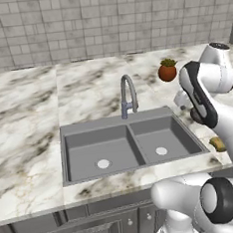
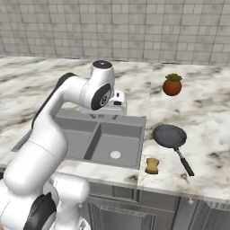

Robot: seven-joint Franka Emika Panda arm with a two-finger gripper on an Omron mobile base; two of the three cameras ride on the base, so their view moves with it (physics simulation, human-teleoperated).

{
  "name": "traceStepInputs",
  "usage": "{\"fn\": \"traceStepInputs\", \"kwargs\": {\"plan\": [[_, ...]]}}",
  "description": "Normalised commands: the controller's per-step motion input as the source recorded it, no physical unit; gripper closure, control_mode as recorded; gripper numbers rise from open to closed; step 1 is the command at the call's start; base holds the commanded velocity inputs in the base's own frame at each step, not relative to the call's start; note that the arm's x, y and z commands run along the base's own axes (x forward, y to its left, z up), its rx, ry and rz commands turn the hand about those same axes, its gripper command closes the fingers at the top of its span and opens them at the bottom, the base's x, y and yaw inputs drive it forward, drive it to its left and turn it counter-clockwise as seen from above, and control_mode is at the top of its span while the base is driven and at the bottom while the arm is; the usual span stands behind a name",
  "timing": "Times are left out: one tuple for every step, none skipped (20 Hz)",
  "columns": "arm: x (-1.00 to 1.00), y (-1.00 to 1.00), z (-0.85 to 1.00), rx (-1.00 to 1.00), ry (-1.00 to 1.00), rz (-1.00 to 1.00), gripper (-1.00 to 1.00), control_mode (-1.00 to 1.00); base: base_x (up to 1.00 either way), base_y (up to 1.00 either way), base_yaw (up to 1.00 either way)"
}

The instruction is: Pick the pan and sponge and place them into the sink. Then turn on the water.

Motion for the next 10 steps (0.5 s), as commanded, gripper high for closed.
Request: {"fn": "traceStepInputs", "kwargs": {"plan": [[-0.05,-0.29,-0.18,0.0,0.0,0.04,-1.0,-1.0,0.0,0.0,0.0],[-0.07,-0.29,-0.19,0.0,0.0,0.04,-1.0,-1.0,0.0,0.0,0.0],[-0.05,-0.28,-0.19,0.0,0.0,0.04,-1.0,-1.0,0.0,0.0,0.0],[-0.04,-0.28,-0.2,-0.01,0.0,0.04,-1.0,-1.0,0.0,0.0,0.0],[-0.04,-0.28,-0.21,-0.01,0.0,0.04,-1.0,-1.0,0.0,0.0,0.0],[-0.01,-0.28,-0.21,0.0,0.0,0.03,-1.0,-1.0,0.0,0.0,0.0],[-0.01,-0.29,-0.21,0.0,0.0,0.03,-1.0,-1.0,0.0,0.0,0.0],[0.0,-0.3,-0.22,-0.01,0.0,0.03,-1.0,-1.0,0.0,0.0,0.0],[0.0,-0.31,-0.21,-0.01,0.0,0.03,-1.0,-1.0,0.0,0.0,0.0],[0.0,-0.31,-0.21,-0.01,0.0,0.03,-1.0,-1.0,0.0,0.0,0.0]]}}
